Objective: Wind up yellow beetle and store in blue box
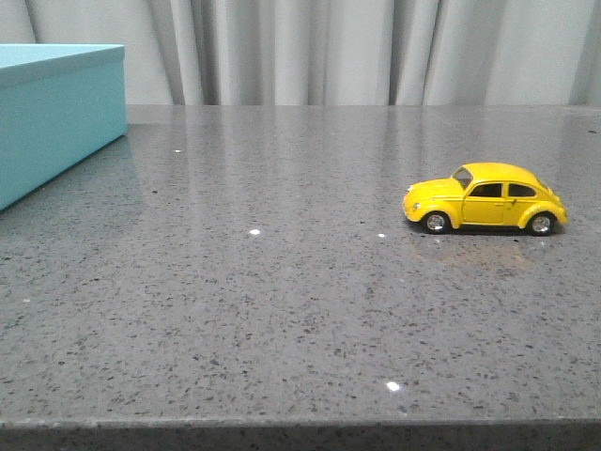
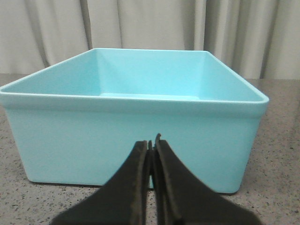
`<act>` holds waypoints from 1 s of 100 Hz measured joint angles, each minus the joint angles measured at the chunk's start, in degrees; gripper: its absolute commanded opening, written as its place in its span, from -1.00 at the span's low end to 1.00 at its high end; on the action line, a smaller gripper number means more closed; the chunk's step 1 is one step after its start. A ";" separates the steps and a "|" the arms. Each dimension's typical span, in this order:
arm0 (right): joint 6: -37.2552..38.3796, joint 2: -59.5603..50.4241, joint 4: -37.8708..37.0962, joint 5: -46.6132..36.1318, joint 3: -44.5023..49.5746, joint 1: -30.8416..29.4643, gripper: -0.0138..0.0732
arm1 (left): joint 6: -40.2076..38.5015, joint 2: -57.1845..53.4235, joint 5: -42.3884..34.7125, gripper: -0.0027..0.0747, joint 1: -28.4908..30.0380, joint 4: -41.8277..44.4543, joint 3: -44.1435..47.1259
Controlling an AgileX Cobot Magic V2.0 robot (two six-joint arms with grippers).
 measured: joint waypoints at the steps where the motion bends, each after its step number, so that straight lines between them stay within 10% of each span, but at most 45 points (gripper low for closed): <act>1: 0.00 0.00 0.00 0.00 0.00 0.00 -0.84 | 0.00 0.00 0.00 -0.98 0.00 0.00 0.00; 100: 0.00 0.00 0.00 -1.21 0.00 0.00 -0.84 | 0.00 0.00 -1.91 -0.98 0.00 0.00 0.00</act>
